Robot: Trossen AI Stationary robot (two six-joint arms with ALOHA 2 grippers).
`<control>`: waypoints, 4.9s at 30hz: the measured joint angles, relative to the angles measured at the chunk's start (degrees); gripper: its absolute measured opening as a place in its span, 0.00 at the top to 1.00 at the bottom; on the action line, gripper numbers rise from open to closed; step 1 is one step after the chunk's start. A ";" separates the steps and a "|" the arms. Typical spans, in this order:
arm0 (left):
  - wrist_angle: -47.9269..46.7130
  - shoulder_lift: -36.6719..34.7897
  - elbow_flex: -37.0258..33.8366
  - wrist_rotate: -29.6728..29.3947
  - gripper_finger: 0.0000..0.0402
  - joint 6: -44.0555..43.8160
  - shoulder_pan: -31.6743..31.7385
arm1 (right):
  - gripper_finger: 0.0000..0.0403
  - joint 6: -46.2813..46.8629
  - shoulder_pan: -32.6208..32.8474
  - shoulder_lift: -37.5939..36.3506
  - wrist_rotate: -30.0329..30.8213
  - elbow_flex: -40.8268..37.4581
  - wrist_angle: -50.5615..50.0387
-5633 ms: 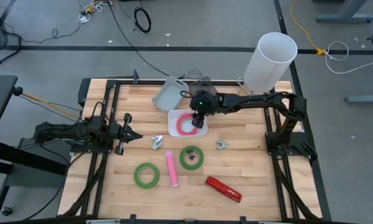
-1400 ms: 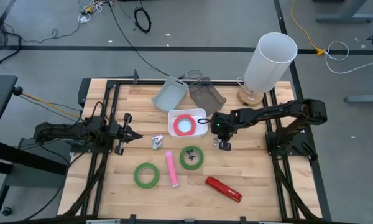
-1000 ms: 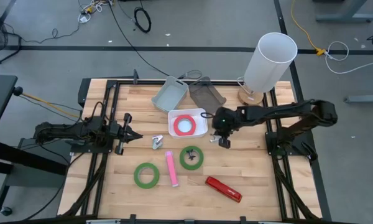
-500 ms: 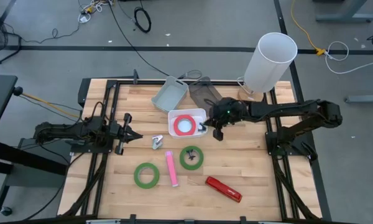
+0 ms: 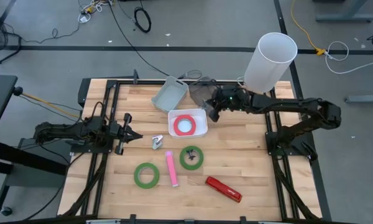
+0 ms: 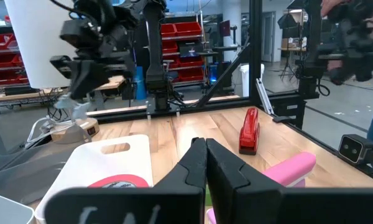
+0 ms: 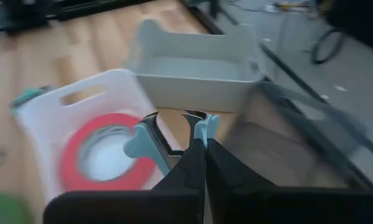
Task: Pick and place Stapler, Stapler remover, tape
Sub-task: Put the right blue staple remover into the black bin, then put the black staple remover into the black bin
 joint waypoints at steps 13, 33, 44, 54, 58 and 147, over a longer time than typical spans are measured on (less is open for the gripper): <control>-0.02 0.00 0.00 0.00 0.98 0.00 -0.01 | 1.00 -1.65 -5.55 0.05 2.69 0.00 -0.42; -0.02 0.00 -0.01 0.00 0.98 0.00 0.02 | 1.00 -3.25 -10.08 0.11 6.12 -0.85 -0.54; -0.02 0.00 -0.01 0.00 0.98 0.02 0.01 | 1.00 -2.84 -11.21 0.17 1.51 -6.52 5.60; -0.02 0.00 0.01 0.01 0.98 0.00 -0.01 | 0.90 -2.91 -11.21 0.17 4.51 -7.21 8.70; -0.01 0.00 -0.01 0.00 0.98 -0.01 -0.01 | 0.80 -2.92 -11.19 0.17 3.26 -7.21 9.42; -0.02 0.00 -0.01 0.00 0.98 -0.01 0.00 | 0.54 -7.66 6.73 -7.65 -3.45 -7.21 10.82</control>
